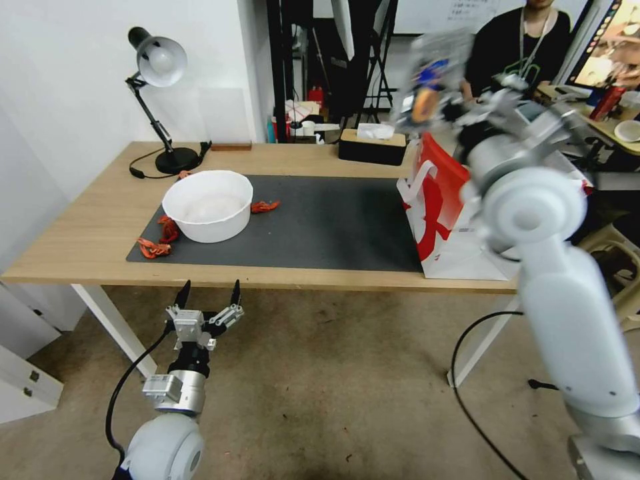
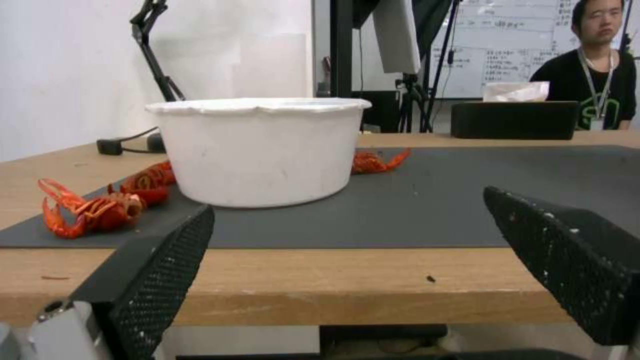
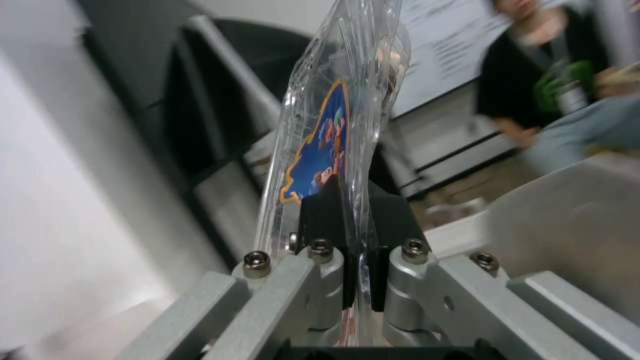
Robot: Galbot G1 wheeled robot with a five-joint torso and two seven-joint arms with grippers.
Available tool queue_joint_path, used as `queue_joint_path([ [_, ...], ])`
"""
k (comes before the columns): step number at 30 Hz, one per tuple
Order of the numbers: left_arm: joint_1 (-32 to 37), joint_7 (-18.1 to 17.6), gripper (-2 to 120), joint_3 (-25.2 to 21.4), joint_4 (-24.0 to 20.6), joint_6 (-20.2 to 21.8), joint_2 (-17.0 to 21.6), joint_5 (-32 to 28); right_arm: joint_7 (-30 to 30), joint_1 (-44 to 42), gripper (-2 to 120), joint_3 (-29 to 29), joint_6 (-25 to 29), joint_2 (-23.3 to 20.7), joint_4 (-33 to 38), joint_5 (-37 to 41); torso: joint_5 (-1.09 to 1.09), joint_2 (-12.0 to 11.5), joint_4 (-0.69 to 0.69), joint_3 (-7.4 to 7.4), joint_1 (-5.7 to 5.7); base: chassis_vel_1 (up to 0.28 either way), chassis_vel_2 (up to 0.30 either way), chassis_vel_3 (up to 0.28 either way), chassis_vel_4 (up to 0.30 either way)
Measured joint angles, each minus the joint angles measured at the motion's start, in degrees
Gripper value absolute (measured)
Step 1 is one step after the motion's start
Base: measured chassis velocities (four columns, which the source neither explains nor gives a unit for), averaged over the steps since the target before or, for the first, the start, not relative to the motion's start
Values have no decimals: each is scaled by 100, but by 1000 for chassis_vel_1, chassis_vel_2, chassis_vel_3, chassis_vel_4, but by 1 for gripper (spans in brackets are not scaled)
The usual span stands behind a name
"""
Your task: Close the takeout container lid, then place the container into the takeout bag.
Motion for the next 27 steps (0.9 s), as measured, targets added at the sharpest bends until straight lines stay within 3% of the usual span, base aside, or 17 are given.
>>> queue_joint_path([
  [5,-47,-2,100,62,20,5,-15,7,123,-231,0,514,-320,-285,-104,-302,-3,0,-2,0,0,0,0,0,0],
  [14,-70,-3,100,85,22,8,-12,11,135,-654,0,586,-503,-335,-110,-336,-2,0,1,0,0,0,0,0,0],
  [27,-54,-6,100,102,2,25,7,13,178,-1008,49,647,-660,-263,24,-345,-3,0,0,0,0,0,0,0,0],
])
